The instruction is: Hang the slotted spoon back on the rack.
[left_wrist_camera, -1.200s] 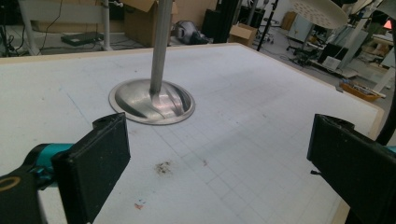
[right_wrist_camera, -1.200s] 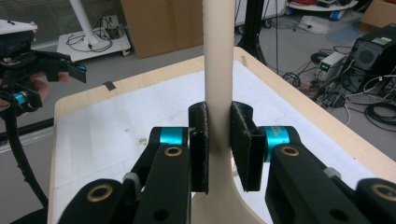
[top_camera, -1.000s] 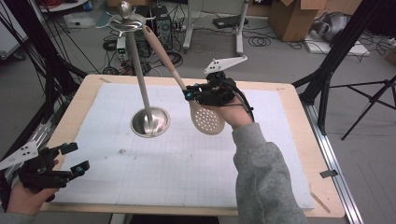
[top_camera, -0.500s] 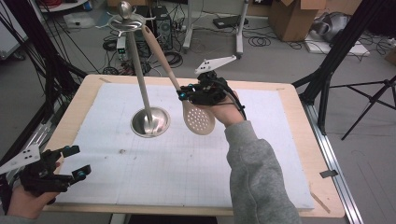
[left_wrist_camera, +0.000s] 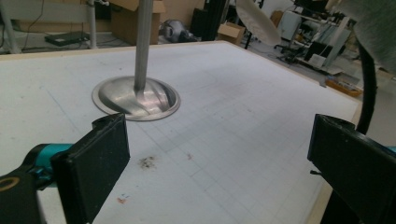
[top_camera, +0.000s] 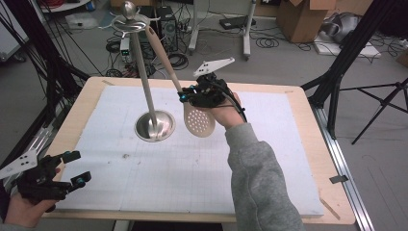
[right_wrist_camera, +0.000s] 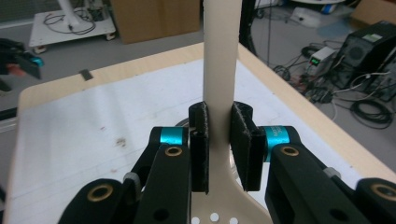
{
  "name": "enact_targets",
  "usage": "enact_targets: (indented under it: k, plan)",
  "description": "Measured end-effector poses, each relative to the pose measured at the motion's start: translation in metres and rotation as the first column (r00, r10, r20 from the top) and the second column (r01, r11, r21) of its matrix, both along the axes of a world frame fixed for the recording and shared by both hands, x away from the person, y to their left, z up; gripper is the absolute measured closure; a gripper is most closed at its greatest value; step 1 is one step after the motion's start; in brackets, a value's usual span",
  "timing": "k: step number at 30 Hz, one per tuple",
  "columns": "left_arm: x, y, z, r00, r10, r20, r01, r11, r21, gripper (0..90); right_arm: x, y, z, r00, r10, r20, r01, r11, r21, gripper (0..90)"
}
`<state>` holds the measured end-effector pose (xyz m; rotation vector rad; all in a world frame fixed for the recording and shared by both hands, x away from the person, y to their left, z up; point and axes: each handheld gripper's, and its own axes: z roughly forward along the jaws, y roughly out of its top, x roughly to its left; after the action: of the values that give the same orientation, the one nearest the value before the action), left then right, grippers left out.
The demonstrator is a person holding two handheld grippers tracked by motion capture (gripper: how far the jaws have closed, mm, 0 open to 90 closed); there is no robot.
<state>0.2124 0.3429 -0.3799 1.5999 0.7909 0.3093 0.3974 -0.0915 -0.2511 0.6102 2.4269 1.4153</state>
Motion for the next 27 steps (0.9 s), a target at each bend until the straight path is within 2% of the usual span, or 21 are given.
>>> enact_targets:
  k: [7, 10, 13, 19, 27]
  plan:
    - [-0.002, 0.003, 0.000, 1.0000, 0.005, 0.004, -0.005, 1.0000, 0.004, 5.9, 0.006, 0.009, -0.005, 1.0000, -0.001, 0.007, 0.001, 1.0000, -0.003, 78.3]
    - [-0.003, 0.006, 0.002, 0.9987, 0.044, 0.025, -0.044, 0.9989, 0.014, 4.6, 0.008, 0.012, -0.007, 0.9999, -0.009, -0.007, 0.009, 1.0000, -0.003, 78.3]
    - [-0.004, 0.008, 0.004, 0.9981, 0.053, 0.033, -0.053, 0.9986, -0.001, 4.4, 0.010, 0.016, -0.008, 0.9999, -0.011, -0.001, 0.011, 0.9999, -0.003, 78.3]
    - [-0.003, 0.007, 0.002, 0.9987, 0.047, 0.022, -0.047, 0.9989, 0.009, 4.4, 0.014, 0.022, -0.011, 0.9999, -0.009, -0.004, 0.009, 1.0000, -0.003, 78.2]
    - [-0.004, 0.008, 0.003, 0.9984, 0.049, 0.027, -0.050, 0.9988, 0.003, 4.4, 0.019, 0.033, -0.015, 0.9999, -0.011, -0.010, 0.011, 0.9999, 0.000, 78.2]
